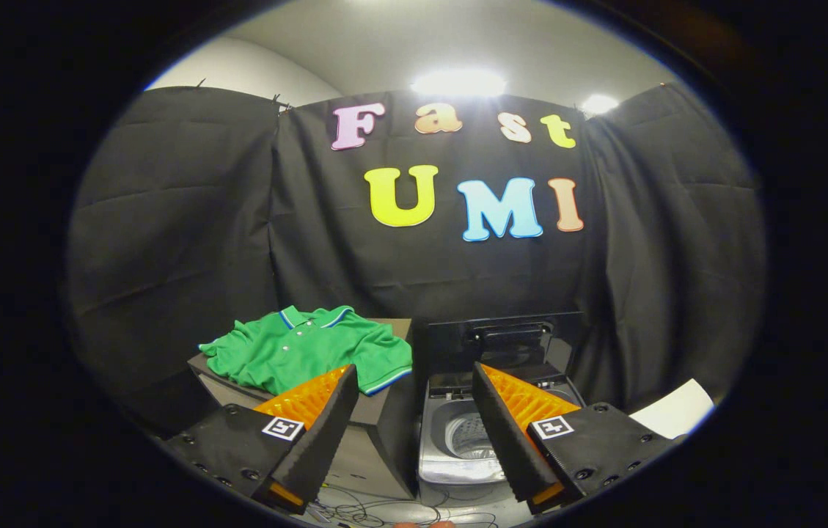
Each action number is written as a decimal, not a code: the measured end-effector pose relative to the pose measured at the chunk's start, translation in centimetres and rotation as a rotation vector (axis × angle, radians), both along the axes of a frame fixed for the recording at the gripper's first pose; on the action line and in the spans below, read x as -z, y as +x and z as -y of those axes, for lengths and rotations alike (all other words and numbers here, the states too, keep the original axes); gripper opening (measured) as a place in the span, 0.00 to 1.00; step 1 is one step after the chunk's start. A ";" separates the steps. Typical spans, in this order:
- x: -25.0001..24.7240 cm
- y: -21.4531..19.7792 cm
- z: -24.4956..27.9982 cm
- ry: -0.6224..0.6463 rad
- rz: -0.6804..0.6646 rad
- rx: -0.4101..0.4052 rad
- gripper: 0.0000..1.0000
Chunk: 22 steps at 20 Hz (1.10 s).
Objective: Put the clothes into the washing machine and then close the washing machine lid.
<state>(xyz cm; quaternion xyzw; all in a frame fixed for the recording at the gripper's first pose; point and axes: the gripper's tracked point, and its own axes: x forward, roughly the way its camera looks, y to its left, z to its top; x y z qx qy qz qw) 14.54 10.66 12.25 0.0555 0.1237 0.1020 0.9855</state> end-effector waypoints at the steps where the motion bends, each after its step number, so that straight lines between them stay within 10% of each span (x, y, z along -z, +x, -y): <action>1: -0.5 0.9 -0.8 0.012 -0.017 -0.012 0.96; 22: -0.5 12.0 -19.2 -0.034 -0.466 -0.296 0.95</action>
